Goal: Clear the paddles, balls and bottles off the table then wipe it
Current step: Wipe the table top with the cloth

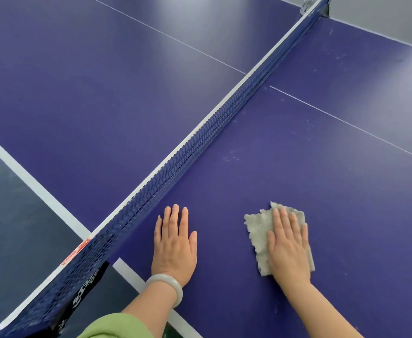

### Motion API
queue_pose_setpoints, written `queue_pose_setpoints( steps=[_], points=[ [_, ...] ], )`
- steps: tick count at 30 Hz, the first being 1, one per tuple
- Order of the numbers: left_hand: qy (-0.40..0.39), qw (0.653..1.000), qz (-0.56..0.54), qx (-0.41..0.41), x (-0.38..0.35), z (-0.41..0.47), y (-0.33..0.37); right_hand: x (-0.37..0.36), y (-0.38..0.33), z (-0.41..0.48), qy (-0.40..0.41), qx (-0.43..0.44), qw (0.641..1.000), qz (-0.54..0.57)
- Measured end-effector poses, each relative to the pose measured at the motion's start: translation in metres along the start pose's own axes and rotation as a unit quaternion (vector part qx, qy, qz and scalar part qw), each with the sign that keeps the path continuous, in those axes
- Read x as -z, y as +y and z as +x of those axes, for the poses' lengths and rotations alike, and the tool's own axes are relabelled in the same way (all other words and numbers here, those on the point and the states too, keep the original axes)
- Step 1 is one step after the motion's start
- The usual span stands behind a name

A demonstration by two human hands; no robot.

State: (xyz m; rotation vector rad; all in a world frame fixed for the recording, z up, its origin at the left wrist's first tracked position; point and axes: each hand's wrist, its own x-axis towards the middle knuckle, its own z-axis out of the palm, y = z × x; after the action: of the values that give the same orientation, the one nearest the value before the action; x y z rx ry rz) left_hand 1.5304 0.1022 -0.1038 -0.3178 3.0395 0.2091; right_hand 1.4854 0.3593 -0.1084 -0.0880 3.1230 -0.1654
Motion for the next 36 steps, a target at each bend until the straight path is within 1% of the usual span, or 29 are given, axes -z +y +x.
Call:
queue_pose_setpoints(
  steps=[1, 2, 3, 4, 6, 8, 10, 11, 12, 13, 14, 16, 17, 18, 19, 20, 22, 24, 26, 27, 28, 29, 30, 31, 32, 33, 34, 36],
  points=[
    [-0.003, 1.000, 0.000, 0.002, 0.000, 0.000, 0.000, -0.001, 0.003, 0.001, 0.006, -0.058, 0.998, 0.010],
    [-0.006, 1.000, -0.001, 0.004, 0.001, 0.000, -0.001, -0.001, -0.001, -0.003, 0.011, -0.080, 0.997, 0.020],
    [-0.007, 1.000, -0.002, 0.007, 0.001, 0.001, -0.001, -0.001, -0.010, -0.010, 0.016, -0.074, 0.997, 0.030],
    [-0.006, 1.000, -0.003, 0.008, 0.001, 0.001, -0.001, -0.001, -0.022, -0.019, 0.019, -0.048, 0.998, 0.043],
    [-0.006, 1.000, -0.003, 0.007, 0.002, 0.002, 0.000, -0.003, -0.045, -0.037, 0.011, 0.055, 0.996, 0.066],
    [-0.011, 1.000, -0.004, 0.007, 0.002, 0.003, 0.000, -0.003, -0.056, -0.032, -0.013, 0.153, 0.987, 0.055],
    [-0.015, 1.000, -0.005, 0.007, 0.002, 0.003, -0.001, -0.006, -0.052, 0.002, -0.024, 0.193, 0.981, 0.020],
    [-0.015, 1.000, -0.003, 0.009, 0.002, 0.004, -0.001, -0.007, -0.047, 0.024, -0.025, 0.190, 0.981, -0.006],
    [-0.016, 1.000, 0.000, 0.011, 0.002, 0.005, 0.000, -0.006, -0.039, 0.045, -0.023, 0.159, 0.987, -0.026],
    [-0.018, 1.000, 0.003, 0.013, 0.002, 0.005, 0.000, -0.004, -0.029, 0.066, -0.018, 0.102, 0.994, -0.039],
    [-0.020, 1.000, 0.006, 0.013, 0.002, 0.005, 0.001, 0.001, -0.020, 0.081, -0.033, 0.027, 0.998, -0.038],
    [-0.022, 1.000, 0.007, 0.012, 0.002, 0.004, 0.000, 0.007, -0.014, 0.086, -0.076, -0.104, 0.992, -0.003],
    [-0.022, 1.000, 0.007, 0.012, 0.002, 0.004, 0.000, 0.006, -0.020, 0.077, -0.070, -0.124, 0.990, 0.013],
    [-0.021, 1.000, 0.008, 0.013, 0.002, 0.003, 0.000, 0.005, -0.031, 0.062, -0.051, -0.104, 0.993, 0.015],
    [-0.021, 1.000, 0.010, 0.014, 0.002, 0.003, 0.000, 0.004, -0.044, 0.046, -0.028, -0.055, 0.998, 0.016],
    [-0.021, 1.000, 0.009, 0.015, 0.002, 0.003, 0.000, -0.001, -0.057, 0.031, -0.022, 0.005, 1.000, 0.015],
    [-0.021, 1.000, 0.003, 0.016, 0.003, 0.004, 0.001, -0.007, -0.080, 0.020, -0.034, 0.124, 0.992, 0.008],
    [-0.019, 1.000, 0.002, 0.019, 0.003, 0.004, 0.001, -0.006, -0.094, 0.045, -0.049, 0.217, 0.975, 0.006],
    [-0.017, 1.000, 0.003, 0.018, 0.003, 0.003, 0.001, -0.004, -0.090, 0.087, -0.052, 0.275, 0.959, -0.033],
    [-0.016, 1.000, 0.003, 0.017, 0.003, 0.003, 0.001, -0.004, -0.080, 0.110, -0.045, 0.259, 0.963, -0.055],
    [-0.015, 1.000, 0.002, 0.019, 0.003, 0.003, 0.000, -0.002, -0.066, 0.132, -0.050, 0.196, 0.977, -0.063],
    [-0.015, 1.000, 0.001, 0.019, 0.002, 0.003, 0.000, 0.002, -0.050, 0.149, -0.061, 0.095, 0.992, -0.055],
    [-0.016, 1.000, 0.000, 0.019, 0.002, 0.003, 0.001, 0.008, -0.035, 0.157, -0.072, -0.018, 0.997, -0.030],
    [-0.016, 1.000, -0.002, 0.019, 0.002, 0.003, 0.001, 0.013, -0.027, 0.156, -0.080, -0.117, 0.990, 0.000],
    [-0.015, 1.000, -0.005, 0.021, 0.003, 0.003, 0.000, 0.016, -0.027, 0.149, -0.077, -0.169, 0.982, 0.014],
    [-0.015, 1.000, -0.008, 0.022, 0.002, 0.003, 0.000, 0.014, -0.034, 0.137, -0.063, -0.175, 0.982, 0.020],
    [-0.014, 1.000, -0.007, 0.023, 0.002, 0.003, 0.001, 0.010, -0.046, 0.122, -0.045, -0.136, 0.989, 0.031],
    [-0.013, 1.000, -0.006, 0.022, 0.002, 0.003, 0.001, 0.000, -0.078, 0.095, -0.022, 0.018, 0.998, 0.059]
  ],
)
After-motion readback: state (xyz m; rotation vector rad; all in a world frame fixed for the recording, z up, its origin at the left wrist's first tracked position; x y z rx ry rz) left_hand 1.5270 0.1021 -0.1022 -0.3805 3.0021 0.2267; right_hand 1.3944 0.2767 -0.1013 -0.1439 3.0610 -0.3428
